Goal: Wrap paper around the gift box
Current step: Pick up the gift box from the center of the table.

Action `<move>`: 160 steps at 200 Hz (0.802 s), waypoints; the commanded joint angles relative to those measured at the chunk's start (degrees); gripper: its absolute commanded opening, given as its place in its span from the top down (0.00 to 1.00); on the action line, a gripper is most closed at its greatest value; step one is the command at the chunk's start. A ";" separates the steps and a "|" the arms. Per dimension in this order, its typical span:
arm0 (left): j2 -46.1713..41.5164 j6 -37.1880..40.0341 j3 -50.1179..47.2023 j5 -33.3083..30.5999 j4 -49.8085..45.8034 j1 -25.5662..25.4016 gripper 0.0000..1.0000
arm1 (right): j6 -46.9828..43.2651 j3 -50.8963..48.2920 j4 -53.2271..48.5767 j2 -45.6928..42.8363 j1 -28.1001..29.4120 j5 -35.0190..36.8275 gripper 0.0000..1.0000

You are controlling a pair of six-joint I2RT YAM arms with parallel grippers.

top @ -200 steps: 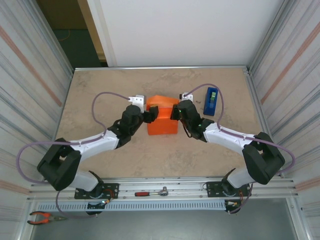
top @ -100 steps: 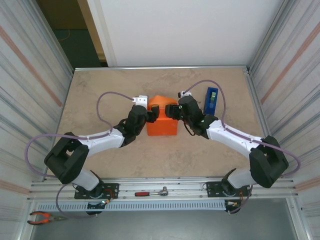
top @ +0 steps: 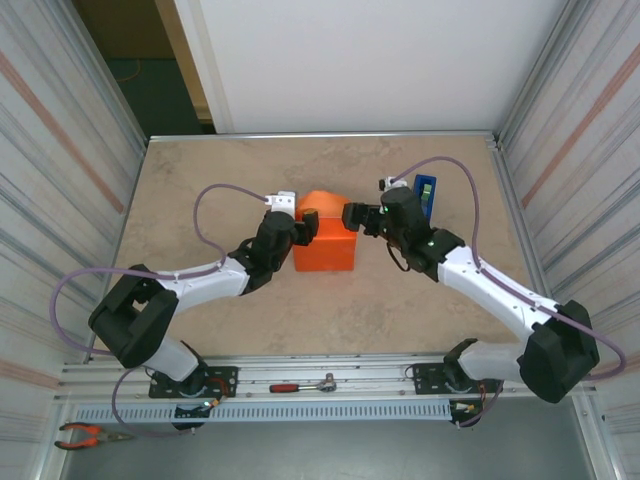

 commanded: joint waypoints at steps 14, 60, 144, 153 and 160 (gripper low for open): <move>0.82 -0.12 -0.79 -2.10 -1.71 -0.78 0.31 | 0.03 -2.13 2.20 -0.25 0.02 -3.89 0.09; 0.56 0.02 -0.71 -2.03 -2.23 -0.86 0.32 | -0.91 0.18 4.16 6.37 0.19 -1.93 0.15; 0.23 0.30 -0.95 -2.37 -2.58 -0.88 0.33 | -4.19 2.70 6.49 12.87 1.72 -0.92 0.87; 0.23 0.46 -0.88 -2.22 -2.48 -0.88 0.33 | -4.03 2.60 6.30 12.86 1.78 -0.85 0.53; 0.35 0.50 -0.90 -2.12 -2.46 -0.83 0.33 | -3.79 2.52 6.19 12.87 1.77 -0.72 0.41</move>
